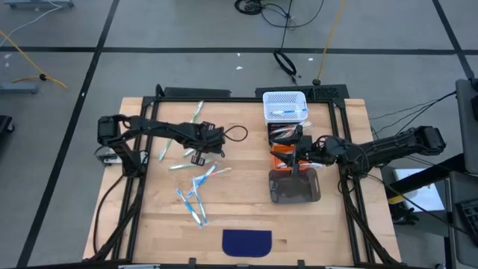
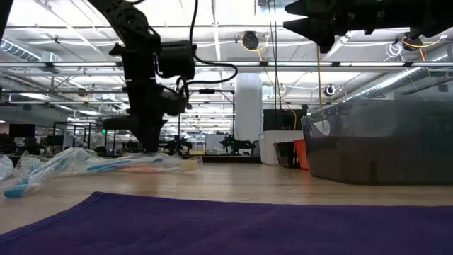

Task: Pick & Place Toothbrushes
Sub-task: Put the purple toothbrush into the orange bin

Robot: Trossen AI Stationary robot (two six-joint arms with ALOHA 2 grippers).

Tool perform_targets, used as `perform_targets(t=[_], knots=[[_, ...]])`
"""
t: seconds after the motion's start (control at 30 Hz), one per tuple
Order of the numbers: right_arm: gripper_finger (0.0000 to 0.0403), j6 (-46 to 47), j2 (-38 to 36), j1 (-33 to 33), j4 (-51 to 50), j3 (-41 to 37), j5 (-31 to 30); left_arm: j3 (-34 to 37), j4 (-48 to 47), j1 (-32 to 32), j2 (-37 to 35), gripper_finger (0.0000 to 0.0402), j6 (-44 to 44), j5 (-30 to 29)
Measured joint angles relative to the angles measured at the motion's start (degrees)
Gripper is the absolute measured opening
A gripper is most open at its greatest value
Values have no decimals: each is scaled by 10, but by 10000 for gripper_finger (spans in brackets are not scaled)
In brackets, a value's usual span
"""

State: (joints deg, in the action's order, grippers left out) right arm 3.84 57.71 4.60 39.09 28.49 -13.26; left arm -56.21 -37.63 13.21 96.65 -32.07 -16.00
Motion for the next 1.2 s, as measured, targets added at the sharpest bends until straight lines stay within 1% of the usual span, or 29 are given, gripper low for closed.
perform_targets(t=[0.27, 0.4, 0.47, 0.6, 0.83, 0.93, 1.07, 1.2], knots=[[194, 0, 0, 0, -5, 0, 0, -16, -3, -16, -44, 0, 13, 6], [194, 3, 0, 0, -7, 0, -1, -15, -8, -16, -44, 3, 27, 32], [194, 10, 0, 0, -8, 0, -1, -14, -10, -17, -36, 9, 16, 30], [194, 15, 0, 0, -8, 0, -1, -14, 1, -17, -23, 38, 10, 29], [194, 15, 0, 0, -8, 0, -1, -14, 14, -17, -21, 120, -9, 29], [194, 15, 0, 0, -8, 0, -1, -14, 14, -16, -21, 147, -10, 29], [194, 15, 0, 0, -8, 0, -1, -14, 21, -14, -10, 166, -17, 25], [194, 15, 0, 0, -8, 0, -1, -13, 32, -10, 5, 165, -27, 25]])
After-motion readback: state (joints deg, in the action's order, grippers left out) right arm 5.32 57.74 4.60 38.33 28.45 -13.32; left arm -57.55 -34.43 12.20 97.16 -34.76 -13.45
